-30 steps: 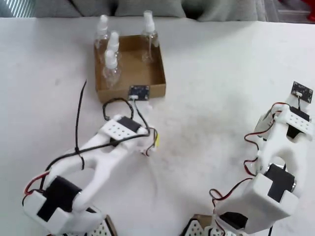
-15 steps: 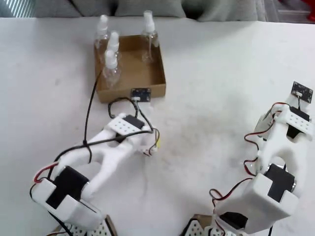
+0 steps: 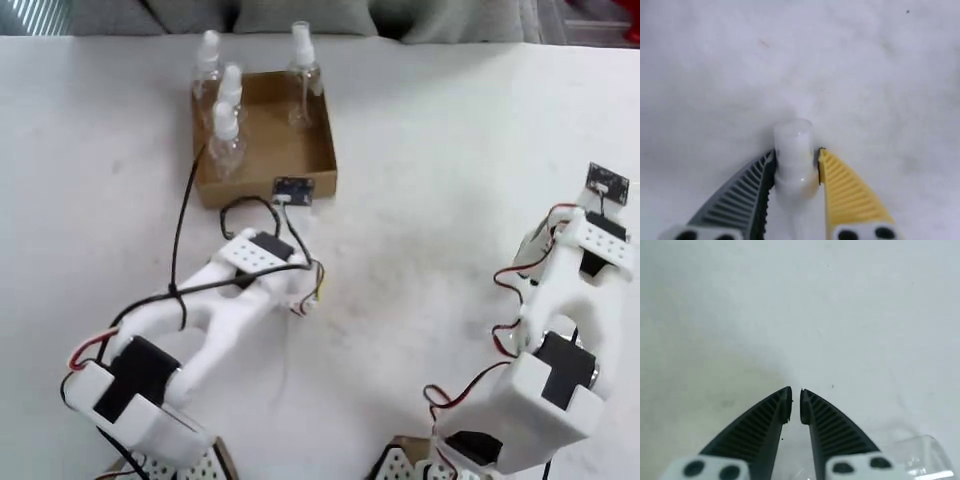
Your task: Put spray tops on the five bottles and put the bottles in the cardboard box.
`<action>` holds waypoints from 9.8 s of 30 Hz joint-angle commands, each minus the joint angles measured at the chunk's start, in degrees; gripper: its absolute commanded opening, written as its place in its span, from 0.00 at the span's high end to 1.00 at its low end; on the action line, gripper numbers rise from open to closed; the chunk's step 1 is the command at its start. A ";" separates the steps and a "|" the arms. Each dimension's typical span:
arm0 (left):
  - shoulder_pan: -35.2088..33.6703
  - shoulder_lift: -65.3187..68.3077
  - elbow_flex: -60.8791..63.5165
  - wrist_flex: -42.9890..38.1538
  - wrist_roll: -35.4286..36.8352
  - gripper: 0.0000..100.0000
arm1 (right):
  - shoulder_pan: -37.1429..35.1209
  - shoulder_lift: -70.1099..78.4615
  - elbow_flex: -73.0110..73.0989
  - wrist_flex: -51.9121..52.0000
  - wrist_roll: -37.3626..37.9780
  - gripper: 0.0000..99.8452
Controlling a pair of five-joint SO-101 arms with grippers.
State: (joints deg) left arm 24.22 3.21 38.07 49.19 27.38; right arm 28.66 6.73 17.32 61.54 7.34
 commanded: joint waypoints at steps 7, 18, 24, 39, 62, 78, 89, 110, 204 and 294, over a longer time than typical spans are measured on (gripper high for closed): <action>-7.87 -7.60 1.85 -0.88 -3.52 0.98 | -3.91 -5.41 -24.53 23.69 24.53 0.98; -7.87 -7.96 2.20 -0.97 -4.40 0.98 | -0.57 -9.98 -20.48 37.41 58.29 0.98; -7.87 -7.96 2.20 -0.97 -5.63 0.98 | 4.00 -18.24 -8.18 37.23 71.03 0.98; -7.87 -7.96 2.29 -0.97 -5.89 0.98 | 12.97 -31.96 11.60 33.36 109.80 0.77; -7.87 -7.96 2.90 -2.20 -5.89 0.98 | 11.30 -37.32 31.82 7.08 116.13 0.69; -7.87 -7.96 2.90 -2.20 -5.89 0.98 | 6.11 -36.70 31.21 7.25 111.38 0.69; -7.87 -7.96 2.90 -2.20 -5.89 0.98 | 6.29 -36.70 37.10 -0.22 111.30 0.69; -7.87 -7.96 2.90 -2.20 -5.98 0.98 | 7.60 -23.96 34.81 -7.69 111.56 0.69; -9.36 -8.57 2.37 -1.93 -5.98 0.98 | -43.82 -18.59 66.29 -134.11 -7.03 0.98; 5.14 -46.29 12.13 -65.41 -16.09 0.98 | -50.77 -17.98 78.77 -132.70 -7.47 0.98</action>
State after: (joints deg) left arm 28.62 -41.80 49.14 -11.56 11.65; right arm -21.71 -11.30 95.47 -71.65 0.31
